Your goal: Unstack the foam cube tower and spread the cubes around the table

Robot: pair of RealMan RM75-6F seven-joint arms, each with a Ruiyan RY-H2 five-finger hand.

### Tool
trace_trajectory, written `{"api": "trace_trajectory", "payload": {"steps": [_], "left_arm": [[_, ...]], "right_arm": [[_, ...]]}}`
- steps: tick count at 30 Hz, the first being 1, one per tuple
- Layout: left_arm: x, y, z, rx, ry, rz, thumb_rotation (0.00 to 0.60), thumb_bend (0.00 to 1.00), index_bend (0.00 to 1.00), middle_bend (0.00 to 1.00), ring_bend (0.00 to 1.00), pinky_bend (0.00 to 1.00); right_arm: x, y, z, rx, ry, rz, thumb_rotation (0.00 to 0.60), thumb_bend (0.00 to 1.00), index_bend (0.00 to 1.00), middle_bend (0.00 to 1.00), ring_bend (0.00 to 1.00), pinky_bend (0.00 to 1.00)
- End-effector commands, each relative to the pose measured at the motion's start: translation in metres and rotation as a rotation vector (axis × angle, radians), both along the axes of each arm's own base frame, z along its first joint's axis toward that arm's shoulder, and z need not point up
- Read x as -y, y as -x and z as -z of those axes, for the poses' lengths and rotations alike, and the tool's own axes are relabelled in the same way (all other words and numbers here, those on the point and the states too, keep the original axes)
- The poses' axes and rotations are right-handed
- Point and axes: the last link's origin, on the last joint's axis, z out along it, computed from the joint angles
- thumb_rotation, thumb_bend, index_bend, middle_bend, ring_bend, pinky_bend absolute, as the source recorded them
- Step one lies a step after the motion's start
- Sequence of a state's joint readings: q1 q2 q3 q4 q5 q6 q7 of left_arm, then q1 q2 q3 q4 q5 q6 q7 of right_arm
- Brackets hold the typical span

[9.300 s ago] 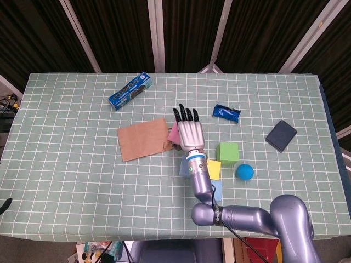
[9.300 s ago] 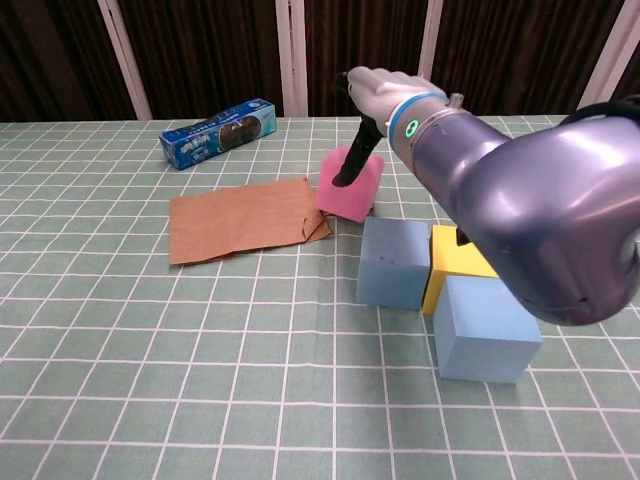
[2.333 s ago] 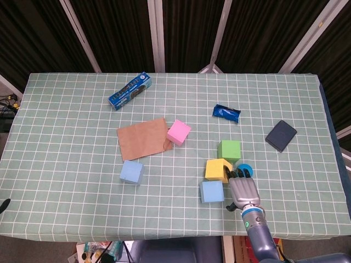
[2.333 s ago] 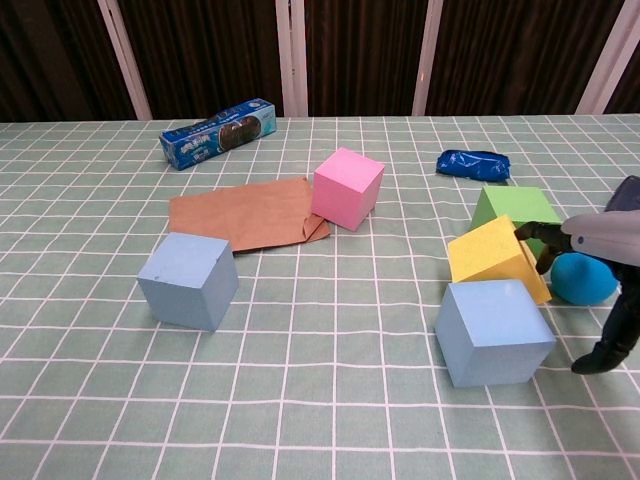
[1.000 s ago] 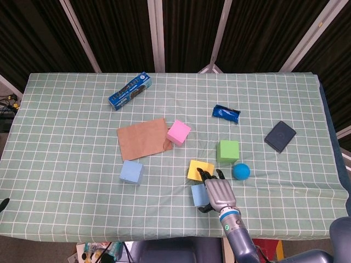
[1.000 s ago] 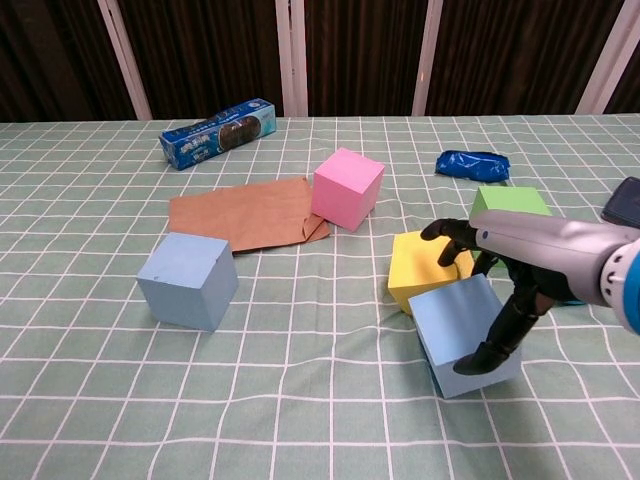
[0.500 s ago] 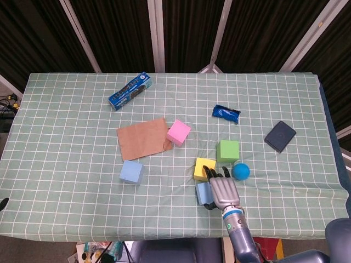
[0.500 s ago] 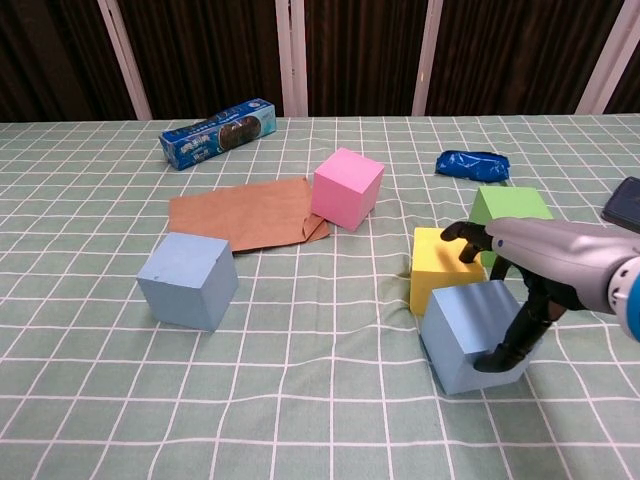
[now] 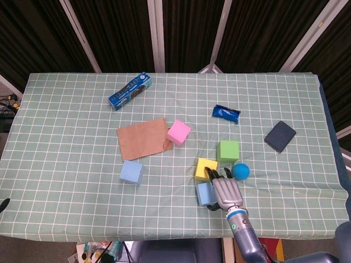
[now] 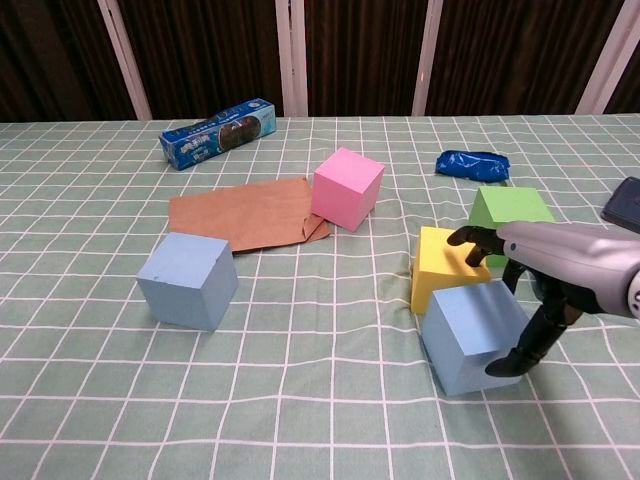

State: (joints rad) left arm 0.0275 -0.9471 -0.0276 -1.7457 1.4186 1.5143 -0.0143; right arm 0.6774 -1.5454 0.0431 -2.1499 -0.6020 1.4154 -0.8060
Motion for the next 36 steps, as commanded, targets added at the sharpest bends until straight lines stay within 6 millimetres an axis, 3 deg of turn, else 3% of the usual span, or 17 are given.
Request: {"api": "trace_trajectory", "payload": {"steps": [1,8,16,31,36], "left_arm": [[0.000,0.000,-0.001,0.002,-0.002,-0.001,0.600,0.30,0.12,0.00,0.00,0.02],[0.000,0.001,-0.003,0.007,-0.011,-0.005,0.600,0.30,0.12,0.00,0.00,0.02],[-0.001,0.001,-0.002,0.003,-0.011,-0.010,0.600,0.30,0.12,0.00,0.00,0.02],[-0.001,0.002,-0.004,0.006,-0.025,-0.025,0.600,0.30,0.12,0.00,0.00,0.02],[-0.001,0.002,-0.004,0.008,-0.030,-0.028,0.600,0.31,0.12,0.00,0.00,0.02]], "right_arm": [[-0.002,-0.001,0.002,0.003,-0.013,-0.002,0.600,0.13,0.01,0.54,0.35,0.00],[-0.005,-0.004,0.009,0.003,-0.028,-0.005,0.600,0.13,0.01,0.51,0.30,0.00],[-0.006,-0.015,0.014,-0.019,-0.034,-0.059,0.600,0.13,0.01,0.22,0.09,0.00],[-0.002,-0.030,0.019,-0.055,0.024,-0.119,0.600,0.13,0.01,0.18,0.06,0.00],[-0.005,-0.027,0.024,-0.087,-0.018,-0.108,0.600,0.13,0.01,0.18,0.07,0.00]]}}
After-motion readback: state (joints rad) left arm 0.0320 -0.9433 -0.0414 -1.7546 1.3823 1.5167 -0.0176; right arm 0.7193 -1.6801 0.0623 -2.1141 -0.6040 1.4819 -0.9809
